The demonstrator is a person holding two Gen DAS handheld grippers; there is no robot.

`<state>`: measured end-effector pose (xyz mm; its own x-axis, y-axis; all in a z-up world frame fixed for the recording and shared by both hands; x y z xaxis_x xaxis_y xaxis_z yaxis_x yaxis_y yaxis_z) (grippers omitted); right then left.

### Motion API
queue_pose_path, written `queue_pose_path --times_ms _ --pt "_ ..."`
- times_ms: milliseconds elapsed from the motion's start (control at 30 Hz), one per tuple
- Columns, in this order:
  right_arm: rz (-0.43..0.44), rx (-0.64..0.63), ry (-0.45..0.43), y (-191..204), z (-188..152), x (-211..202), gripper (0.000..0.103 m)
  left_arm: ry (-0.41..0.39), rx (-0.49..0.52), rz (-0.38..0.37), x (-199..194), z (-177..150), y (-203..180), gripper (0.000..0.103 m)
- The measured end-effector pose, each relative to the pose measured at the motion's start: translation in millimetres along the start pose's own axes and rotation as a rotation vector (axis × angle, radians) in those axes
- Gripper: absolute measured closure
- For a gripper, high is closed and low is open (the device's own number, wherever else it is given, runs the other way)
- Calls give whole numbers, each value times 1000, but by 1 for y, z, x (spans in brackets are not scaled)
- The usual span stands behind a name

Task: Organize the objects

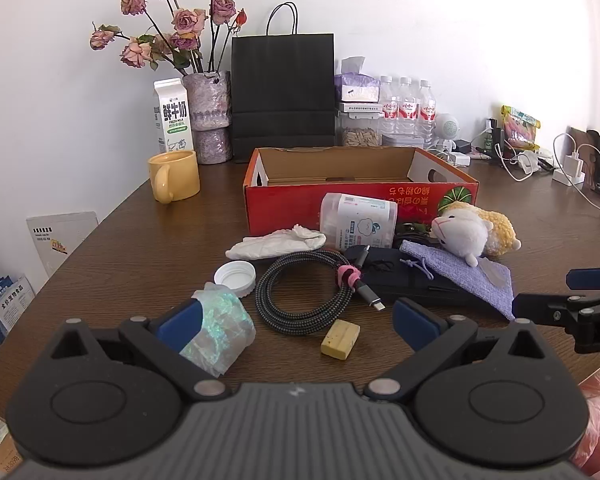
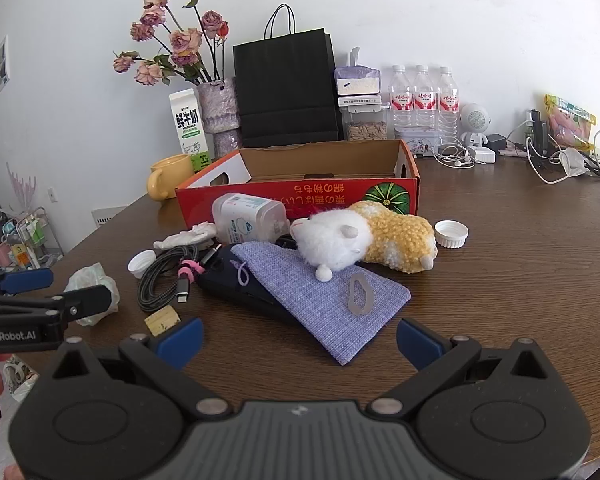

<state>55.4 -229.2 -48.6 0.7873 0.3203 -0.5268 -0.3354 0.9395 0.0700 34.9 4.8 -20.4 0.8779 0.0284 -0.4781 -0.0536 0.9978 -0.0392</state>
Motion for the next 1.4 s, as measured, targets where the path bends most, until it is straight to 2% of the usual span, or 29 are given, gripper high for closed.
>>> queue_pose_path --times_ms 1400 --pt "-3 -1 2 1 0 -1 0 -3 -1 -4 -3 1 -2 0"
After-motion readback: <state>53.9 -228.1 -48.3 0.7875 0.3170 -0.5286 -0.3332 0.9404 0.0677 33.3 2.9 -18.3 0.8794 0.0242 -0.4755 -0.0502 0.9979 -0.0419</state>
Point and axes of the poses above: each gripper's, at about its wrist camera, not at the fingertips, and x roughly the way its jaws point, y to its left, z to its top, the point moved 4 cm from there along x, roughly the way its jaws point, and after that the axes turned 5 degrees about -x, right-handed, at the moved point
